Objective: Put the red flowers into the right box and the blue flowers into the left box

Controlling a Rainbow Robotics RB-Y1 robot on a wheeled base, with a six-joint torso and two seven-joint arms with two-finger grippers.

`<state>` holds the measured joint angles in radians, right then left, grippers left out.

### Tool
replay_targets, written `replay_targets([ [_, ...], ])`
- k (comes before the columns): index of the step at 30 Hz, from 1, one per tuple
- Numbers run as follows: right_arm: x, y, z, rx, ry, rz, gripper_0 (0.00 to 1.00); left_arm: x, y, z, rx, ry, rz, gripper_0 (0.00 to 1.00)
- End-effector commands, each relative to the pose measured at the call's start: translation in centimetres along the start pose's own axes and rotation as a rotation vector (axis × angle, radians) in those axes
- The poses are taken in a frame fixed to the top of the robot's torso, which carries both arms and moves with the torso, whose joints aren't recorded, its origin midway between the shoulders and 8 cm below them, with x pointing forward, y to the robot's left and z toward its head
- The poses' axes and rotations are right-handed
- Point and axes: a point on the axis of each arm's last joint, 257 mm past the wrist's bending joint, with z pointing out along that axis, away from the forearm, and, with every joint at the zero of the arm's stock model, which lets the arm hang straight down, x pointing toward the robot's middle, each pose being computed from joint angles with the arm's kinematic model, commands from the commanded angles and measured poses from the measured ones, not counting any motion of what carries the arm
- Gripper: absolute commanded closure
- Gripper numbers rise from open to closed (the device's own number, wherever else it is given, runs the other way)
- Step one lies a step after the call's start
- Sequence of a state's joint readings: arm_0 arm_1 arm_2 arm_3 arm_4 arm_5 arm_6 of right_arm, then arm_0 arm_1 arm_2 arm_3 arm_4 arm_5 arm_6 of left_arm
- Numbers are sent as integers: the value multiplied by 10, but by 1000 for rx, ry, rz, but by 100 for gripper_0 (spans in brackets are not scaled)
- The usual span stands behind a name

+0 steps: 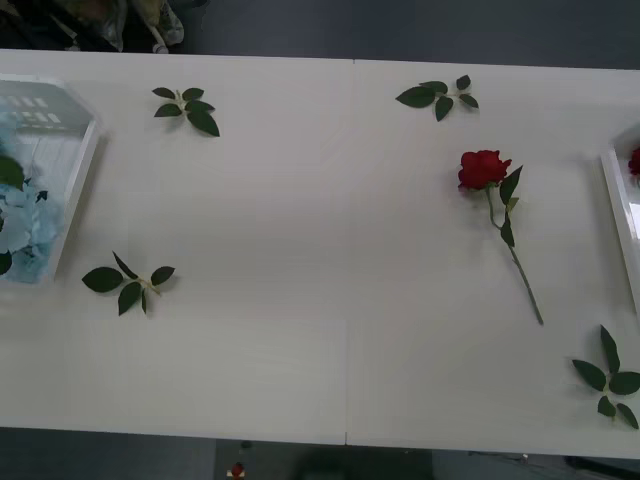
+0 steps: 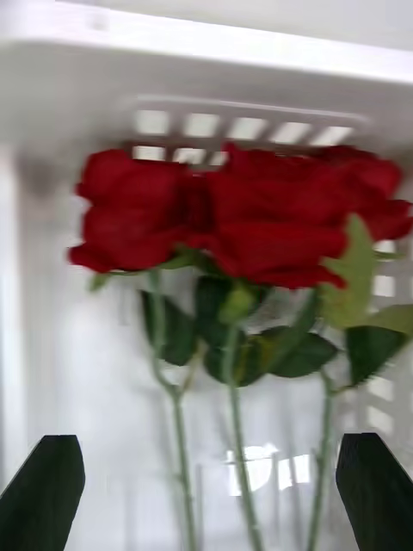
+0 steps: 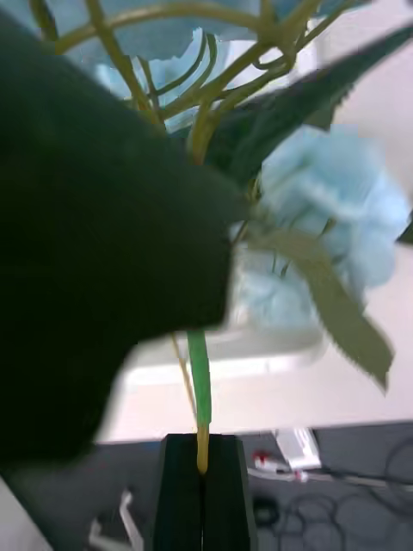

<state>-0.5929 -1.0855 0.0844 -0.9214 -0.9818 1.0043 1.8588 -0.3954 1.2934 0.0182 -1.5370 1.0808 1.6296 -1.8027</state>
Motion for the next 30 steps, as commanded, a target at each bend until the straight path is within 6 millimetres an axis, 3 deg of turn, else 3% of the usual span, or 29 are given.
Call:
replay_targets([
  [1,-24,55,-11,-85,-40,35,14,22,24,-7,-18,60,40,100],
  [6,-24,124,-21,-173,-58,50,14,52,51,15,-63,117,96,100],
  [12,-12,178,-36,-245,-44,59,14,67,83,41,-172,98,171,100],
  [23,-6,268,-59,-371,-32,93,13,103,82,82,-198,194,229,99],
  [24,-4,277,-59,-379,-28,93,14,103,83,85,-206,192,235,82],
  [25,-4,286,-59,-385,-30,86,13,101,83,86,-207,186,239,58],
  [26,-3,291,-57,-387,-29,83,14,101,83,86,-207,185,238,46],
  [27,-2,299,-56,-391,-28,74,14,101,82,87,-205,183,237,23],
  [28,-4,306,-54,-388,-36,65,14,101,81,89,-204,184,238,7],
  [30,-5,317,-51,-370,-49,25,14,101,79,92,-204,187,241,0],
])
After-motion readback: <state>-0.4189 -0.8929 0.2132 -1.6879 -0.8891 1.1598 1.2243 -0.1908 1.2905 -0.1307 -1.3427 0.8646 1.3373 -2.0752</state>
